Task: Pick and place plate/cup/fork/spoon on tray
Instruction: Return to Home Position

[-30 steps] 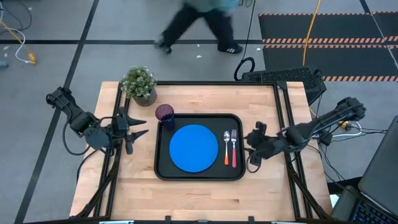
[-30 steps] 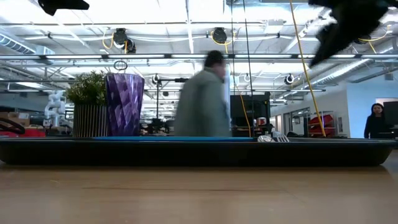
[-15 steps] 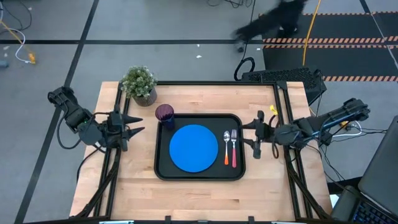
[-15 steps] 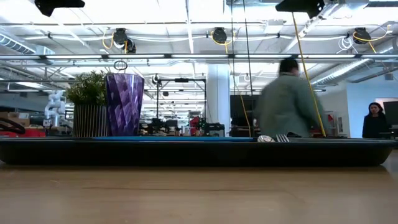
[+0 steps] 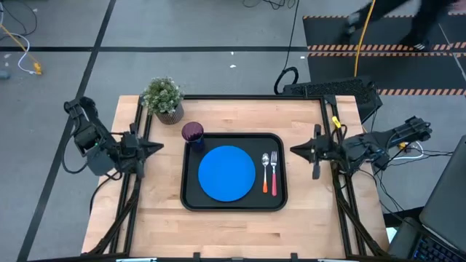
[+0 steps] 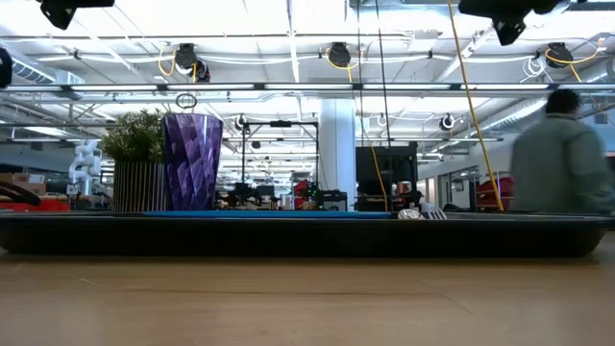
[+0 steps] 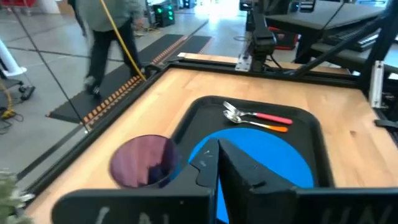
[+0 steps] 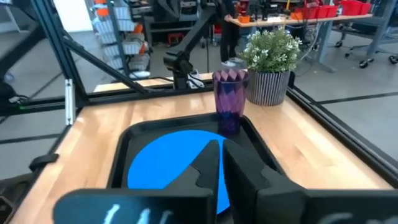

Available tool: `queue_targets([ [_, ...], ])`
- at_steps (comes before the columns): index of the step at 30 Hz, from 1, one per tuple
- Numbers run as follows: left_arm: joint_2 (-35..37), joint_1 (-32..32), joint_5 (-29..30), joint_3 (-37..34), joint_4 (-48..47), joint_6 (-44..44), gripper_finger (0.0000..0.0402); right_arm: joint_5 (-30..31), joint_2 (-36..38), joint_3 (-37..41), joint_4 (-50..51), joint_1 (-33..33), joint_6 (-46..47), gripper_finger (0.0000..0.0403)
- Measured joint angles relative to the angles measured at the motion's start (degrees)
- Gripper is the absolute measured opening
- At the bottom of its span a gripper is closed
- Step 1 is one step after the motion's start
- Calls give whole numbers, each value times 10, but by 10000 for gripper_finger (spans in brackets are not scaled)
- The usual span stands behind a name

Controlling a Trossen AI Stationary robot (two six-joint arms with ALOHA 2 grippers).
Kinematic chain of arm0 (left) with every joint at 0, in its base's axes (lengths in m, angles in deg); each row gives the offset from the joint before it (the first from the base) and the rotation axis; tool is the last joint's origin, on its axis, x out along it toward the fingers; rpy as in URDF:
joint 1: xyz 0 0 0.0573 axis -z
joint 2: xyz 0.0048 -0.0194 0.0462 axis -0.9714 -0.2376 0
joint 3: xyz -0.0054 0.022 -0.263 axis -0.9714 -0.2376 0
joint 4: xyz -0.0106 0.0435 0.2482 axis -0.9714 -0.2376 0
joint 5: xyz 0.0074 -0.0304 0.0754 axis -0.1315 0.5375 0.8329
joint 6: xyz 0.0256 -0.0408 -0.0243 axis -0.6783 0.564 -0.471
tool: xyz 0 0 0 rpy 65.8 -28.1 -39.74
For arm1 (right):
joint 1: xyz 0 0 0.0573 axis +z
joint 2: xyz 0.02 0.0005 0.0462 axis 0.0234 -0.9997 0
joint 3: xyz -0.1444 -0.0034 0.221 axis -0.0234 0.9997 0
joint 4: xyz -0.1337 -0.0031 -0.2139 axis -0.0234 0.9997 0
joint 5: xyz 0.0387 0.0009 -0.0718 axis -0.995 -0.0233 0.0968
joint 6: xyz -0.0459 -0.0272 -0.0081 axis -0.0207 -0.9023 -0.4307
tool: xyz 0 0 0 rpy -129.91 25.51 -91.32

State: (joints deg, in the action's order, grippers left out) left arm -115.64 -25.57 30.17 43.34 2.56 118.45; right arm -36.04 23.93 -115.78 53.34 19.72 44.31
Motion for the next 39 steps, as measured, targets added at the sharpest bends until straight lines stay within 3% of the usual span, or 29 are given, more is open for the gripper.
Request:
queue_targets([
  [6, 50, 24, 50, 0, -80, 38, 4, 1, 50, 32, -4, 0, 0, 2],
  [12, 125, 41, 55, -27, -69, 12, 3, 2, 81, 45, -13, 0, -30, 1],
  [18, 226, 57, 66, -125, 113, -144, 2, 1, 106, 45, -16, 0, -53, 1],
  [22, 297, 57, 14, -169, 248, -279, 2, -17, 120, 45, -9, 0, -53, 0],
  [25, 299, 54, -13, -173, 296, -341, 1, -31, 126, 55, -20, 0, -53, 0],
  [29, 300, 49, -42, -172, 301, -347, 1, -45, 137, 99, -42, -1, -43, 0],
  [35, 303, 36, -54, -179, 254, -284, 1, -62, 166, 167, -102, -2, -42, 0],
  [39, 303, 26, -71, -202, 252, -253, 1, -115, 190, 205, -138, -11, -39, 0],
])
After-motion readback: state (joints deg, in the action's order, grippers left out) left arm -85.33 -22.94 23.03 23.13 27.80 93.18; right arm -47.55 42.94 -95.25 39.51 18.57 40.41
